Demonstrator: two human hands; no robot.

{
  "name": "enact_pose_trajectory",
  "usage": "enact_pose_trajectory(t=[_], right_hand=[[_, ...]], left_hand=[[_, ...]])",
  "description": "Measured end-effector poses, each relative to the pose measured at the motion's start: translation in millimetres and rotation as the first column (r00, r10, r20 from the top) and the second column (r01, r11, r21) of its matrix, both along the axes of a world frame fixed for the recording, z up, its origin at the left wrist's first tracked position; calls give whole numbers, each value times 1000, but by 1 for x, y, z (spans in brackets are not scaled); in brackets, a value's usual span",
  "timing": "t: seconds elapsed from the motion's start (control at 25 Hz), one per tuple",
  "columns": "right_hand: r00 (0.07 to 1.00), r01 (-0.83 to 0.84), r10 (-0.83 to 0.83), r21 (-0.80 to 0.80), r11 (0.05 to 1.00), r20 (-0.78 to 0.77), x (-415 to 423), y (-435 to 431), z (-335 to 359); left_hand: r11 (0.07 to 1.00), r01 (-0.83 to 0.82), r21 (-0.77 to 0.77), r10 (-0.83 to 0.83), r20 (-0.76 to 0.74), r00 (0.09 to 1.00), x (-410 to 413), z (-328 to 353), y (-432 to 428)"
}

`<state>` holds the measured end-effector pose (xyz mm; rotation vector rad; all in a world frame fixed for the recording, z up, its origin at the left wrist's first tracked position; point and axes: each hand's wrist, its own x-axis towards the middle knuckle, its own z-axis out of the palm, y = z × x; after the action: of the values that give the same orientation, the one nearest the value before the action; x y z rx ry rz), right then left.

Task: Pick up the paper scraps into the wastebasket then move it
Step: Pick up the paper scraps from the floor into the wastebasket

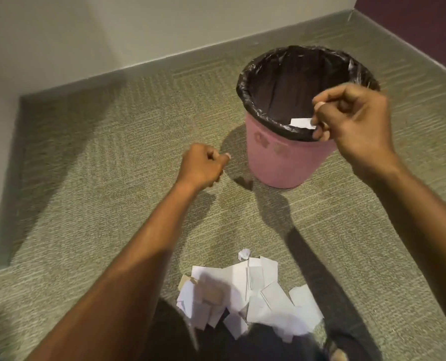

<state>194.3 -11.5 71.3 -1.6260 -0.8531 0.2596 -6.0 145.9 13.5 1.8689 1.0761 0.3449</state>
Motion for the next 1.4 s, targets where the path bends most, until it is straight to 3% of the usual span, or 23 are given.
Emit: enact_pose_trajectory(t=[0.08, 0.12, 0.24, 0.32, 0.36, 0.48, 0.64, 0.76, 0.84, 1.08, 1.24, 1.4], right_hand=[[980, -192, 196, -127, 973, 20, -40, -10, -28], [951, -302, 310, -247, 921, -7, -59, -15, -47], [785, -522, 609, -653, 549, -116, -105, -37, -110], [666, -491, 732, -824, 283, -145, -121, -53, -145], [618, -444, 773, -875, 195, -142, -126, -60, -159], [526, -303, 842, -952, 54, -120, -135, -70, -189], [485, -135, 874, -983, 123, 43, -145, -73, -204], [477, -83, 865, -973, 217, 153, -151, -76, -210], [486, -94, 855, -962, 257, 181, -152, -78, -211], [572, -235, 807, -914, 332, 146, -145, -75, -208], [699, -288, 714, -897, 335, 42, -138, -73, -201], [810, -342, 587, -828, 444, -20, -122, -70, -185]], left_hand=[[986, 166, 15, -158, -242, 957, -30, -33, -16], [959, 283, -27, -273, -361, 891, -43, -45, -27], [796, 575, -187, -562, -582, 588, -70, -77, -59], [703, 669, -243, -631, -648, 427, -82, -93, -79], [668, 698, -258, -640, -678, 361, -89, -100, -86], [587, 782, -207, -574, -788, 222, -110, -116, -104], [561, 827, -21, -494, -811, 315, -126, -127, -115], [571, 821, 14, -534, -753, 384, -130, -135, -110], [627, 779, -14, -563, -699, 440, -127, -139, -104], [819, 511, -260, -562, -541, 626, -104, -139, -89], [802, 573, -167, -582, -430, 690, -93, -129, -73], [841, 519, -154, -539, -329, 776, -76, -122, -57]])
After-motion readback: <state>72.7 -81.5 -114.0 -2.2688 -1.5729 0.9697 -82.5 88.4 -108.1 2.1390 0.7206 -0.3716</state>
